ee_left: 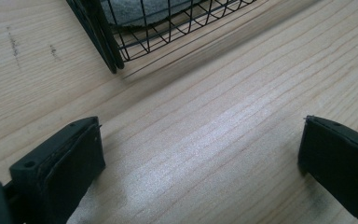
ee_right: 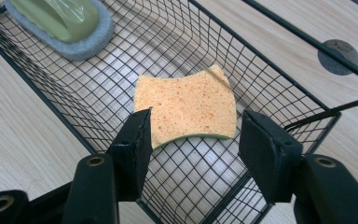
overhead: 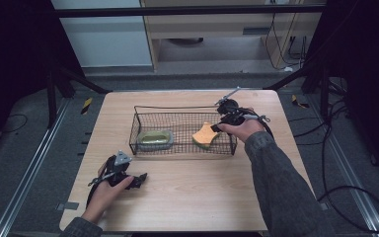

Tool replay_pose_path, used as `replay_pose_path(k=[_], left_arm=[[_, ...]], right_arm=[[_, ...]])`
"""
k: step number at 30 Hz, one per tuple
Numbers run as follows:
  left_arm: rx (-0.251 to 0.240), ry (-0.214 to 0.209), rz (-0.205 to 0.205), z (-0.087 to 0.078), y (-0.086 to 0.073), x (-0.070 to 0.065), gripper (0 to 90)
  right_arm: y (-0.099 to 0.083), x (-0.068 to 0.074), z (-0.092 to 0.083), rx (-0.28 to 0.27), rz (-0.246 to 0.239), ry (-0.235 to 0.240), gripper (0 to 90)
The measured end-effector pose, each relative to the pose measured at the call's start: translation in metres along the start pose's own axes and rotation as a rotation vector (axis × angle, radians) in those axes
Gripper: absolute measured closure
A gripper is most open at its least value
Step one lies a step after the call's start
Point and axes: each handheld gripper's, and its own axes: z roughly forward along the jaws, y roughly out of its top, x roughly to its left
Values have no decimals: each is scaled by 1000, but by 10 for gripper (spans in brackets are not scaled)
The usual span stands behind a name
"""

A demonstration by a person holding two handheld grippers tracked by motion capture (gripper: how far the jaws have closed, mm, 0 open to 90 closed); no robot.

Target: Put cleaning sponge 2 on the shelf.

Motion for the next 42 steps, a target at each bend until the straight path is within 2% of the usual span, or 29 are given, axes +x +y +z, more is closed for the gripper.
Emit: replay_pose_path(k=[8, 14, 18, 20, 23, 26, 30, 33, 42], left_arm=[[0, -1, -3, 0, 0, 0, 0], [0, -1, -3, 0, 0, 0, 0], [4, -2, 1, 0, 0, 0, 0], [3, -2, 1, 0, 0, 0, 0], [3, -2, 2, 0, 0, 0, 0], [3, -2, 1, 0, 0, 0, 0], [4, -2, 2, 0, 0, 0, 0], [4, -3, 3, 0, 0, 0, 0], [4, -2, 2, 0, 0, 0, 0]], right_arm=[[-3, -3, -12, -38, 20, -9, 403], [-9, 0, -18, -52, 36, -15, 329], [-12, 3, -21, -60, 24, -7, 292], [-13, 5, -23, -69, 29, -10, 247], [-14, 5, -27, -85, 56, -16, 116], [-16, 5, -31, -102, 77, -22, 64], [-20, 7, -37, -124, 77, -33, 62], [-23, 8, -42, -137, 76, -23, 65], [-33, 9, -54, -160, 75, -53, 61]])
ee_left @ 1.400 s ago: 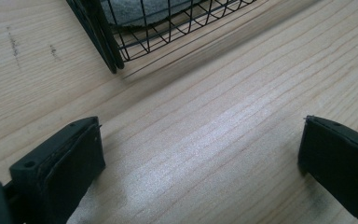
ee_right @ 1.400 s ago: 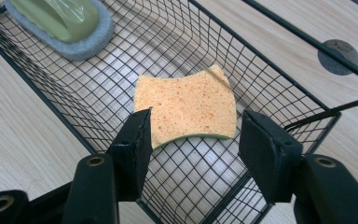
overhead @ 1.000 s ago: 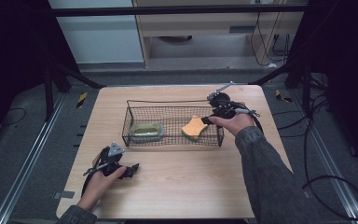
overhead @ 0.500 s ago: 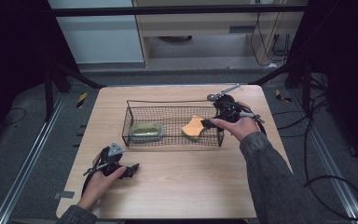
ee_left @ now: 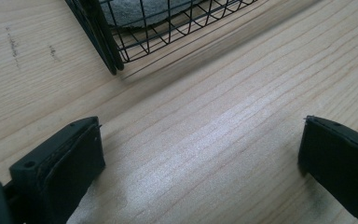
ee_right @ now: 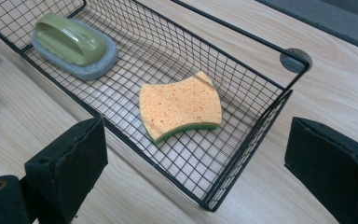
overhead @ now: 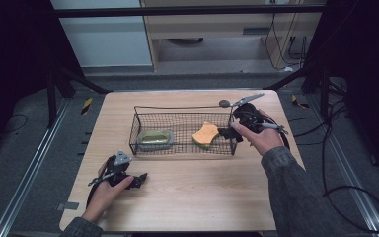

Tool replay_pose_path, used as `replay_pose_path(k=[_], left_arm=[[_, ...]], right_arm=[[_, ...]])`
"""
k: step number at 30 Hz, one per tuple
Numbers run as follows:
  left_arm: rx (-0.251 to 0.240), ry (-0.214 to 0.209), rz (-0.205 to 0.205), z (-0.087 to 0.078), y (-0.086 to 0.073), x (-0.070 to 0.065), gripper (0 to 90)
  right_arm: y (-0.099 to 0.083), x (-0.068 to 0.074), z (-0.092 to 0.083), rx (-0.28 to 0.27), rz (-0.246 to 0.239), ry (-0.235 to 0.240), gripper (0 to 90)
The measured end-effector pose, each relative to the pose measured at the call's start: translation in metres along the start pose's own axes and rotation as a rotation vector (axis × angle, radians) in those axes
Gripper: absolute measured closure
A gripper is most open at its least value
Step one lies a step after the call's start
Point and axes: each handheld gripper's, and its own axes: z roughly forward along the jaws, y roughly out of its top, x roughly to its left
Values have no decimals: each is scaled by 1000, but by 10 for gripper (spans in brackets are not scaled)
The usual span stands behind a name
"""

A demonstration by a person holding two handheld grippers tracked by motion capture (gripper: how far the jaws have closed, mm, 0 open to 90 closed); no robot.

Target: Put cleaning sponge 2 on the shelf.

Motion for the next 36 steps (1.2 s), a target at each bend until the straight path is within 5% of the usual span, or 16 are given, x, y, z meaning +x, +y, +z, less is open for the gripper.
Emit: replay_pose_path(k=[20, 36], left_arm=[[0, -1, 0, 0, 0, 0, 0], [0, -1, 0, 0, 0, 0, 0]], right_arm=[[-31, 4, -29, -41, -35, -62, 65], [-62, -10, -38, -78, -60, -136, 69]])
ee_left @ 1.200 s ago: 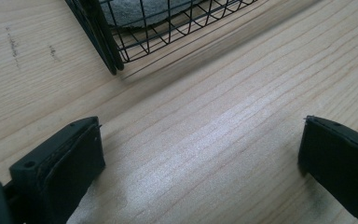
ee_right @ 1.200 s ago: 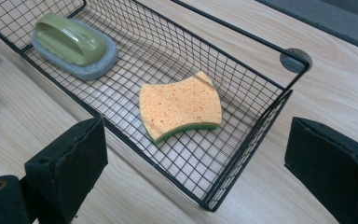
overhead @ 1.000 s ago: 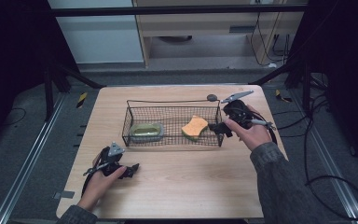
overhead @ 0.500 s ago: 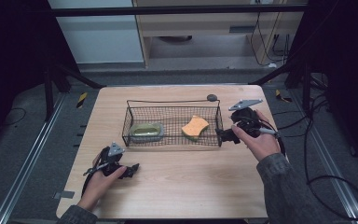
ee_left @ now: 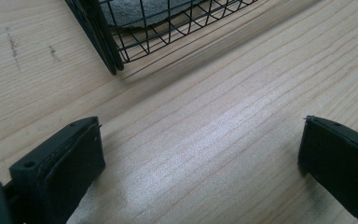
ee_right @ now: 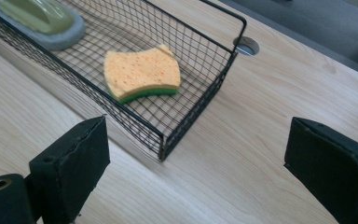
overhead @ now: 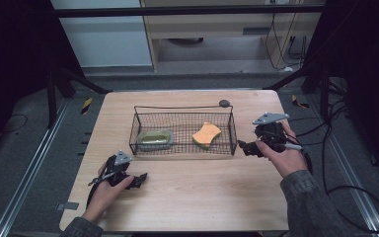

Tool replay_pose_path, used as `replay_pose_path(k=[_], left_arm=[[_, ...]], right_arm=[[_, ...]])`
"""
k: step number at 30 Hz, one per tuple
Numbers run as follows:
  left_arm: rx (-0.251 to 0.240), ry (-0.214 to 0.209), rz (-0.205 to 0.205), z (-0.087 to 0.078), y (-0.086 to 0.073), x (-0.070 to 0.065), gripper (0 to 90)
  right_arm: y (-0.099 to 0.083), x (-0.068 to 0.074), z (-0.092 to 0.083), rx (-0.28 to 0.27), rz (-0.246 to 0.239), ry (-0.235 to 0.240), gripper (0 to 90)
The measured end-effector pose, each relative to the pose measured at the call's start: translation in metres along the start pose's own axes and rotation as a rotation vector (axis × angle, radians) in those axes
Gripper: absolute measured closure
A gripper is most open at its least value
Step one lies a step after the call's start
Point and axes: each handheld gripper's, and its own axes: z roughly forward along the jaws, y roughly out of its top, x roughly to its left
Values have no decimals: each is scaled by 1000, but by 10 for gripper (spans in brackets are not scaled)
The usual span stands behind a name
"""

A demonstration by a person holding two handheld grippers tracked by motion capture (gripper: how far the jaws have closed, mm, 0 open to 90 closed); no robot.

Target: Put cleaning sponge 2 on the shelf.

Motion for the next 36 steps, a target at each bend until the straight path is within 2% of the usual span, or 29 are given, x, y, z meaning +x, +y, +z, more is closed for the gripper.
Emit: replay_pose_path(k=[7, 20, 26, 30, 36], left_arm=[[0, 0, -1, 0, 0, 0, 0], [0, 1, -1, 0, 0, 0, 0], [0, 1, -1, 0, 0, 0, 0], [0, 1, -1, 0, 0, 0, 0], [0, 1, -1, 0, 0, 0, 0]], right_arm=[[-23, -12, 13, 9, 29, -27, 71], [-58, -37, 46, 59, 85, -84, 73], [-71, -46, 62, 79, 128, -73, 89], [-78, -49, 71, 69, 174, -66, 94], [-87, -53, 84, 77, 212, -68, 81]])
